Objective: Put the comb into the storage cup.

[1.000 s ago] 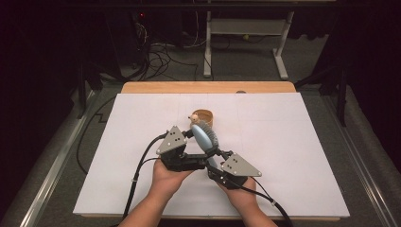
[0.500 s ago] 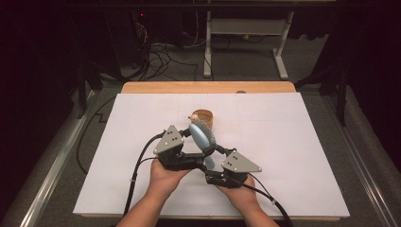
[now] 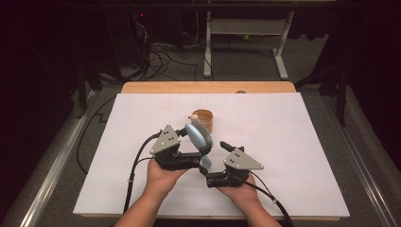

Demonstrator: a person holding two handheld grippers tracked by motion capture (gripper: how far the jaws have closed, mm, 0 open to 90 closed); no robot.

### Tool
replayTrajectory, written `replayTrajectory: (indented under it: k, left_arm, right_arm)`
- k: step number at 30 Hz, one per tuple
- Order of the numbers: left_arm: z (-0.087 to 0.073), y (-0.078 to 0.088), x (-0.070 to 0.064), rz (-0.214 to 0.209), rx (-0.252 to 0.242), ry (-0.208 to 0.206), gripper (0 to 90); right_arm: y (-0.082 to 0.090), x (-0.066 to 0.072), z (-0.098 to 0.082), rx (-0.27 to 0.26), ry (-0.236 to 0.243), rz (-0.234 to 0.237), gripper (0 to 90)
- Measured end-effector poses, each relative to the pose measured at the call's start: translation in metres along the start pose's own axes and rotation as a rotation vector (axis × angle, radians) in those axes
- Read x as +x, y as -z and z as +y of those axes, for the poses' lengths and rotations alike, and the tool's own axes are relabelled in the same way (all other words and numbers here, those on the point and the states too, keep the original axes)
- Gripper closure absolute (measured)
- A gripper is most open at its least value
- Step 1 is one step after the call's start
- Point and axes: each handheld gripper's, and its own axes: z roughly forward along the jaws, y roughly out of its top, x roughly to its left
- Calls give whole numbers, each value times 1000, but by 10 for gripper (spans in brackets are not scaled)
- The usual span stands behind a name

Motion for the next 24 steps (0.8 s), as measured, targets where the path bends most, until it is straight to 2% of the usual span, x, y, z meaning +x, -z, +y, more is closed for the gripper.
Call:
replayTrajectory:
  k: [9,15,24]
  left_arm:
    - [3,6,7,15,-3,-7,205]
    - [7,10,13,26,-12,-8,205]
    - [17,24,28,58,-35,-11,205]
  right_arm:
    - [4,-6,-2,20,-1,-5,0]
    - [11,-15,-7,45,-13,-22,0]
    - [29,-32,-14,53,-11,-64,0]
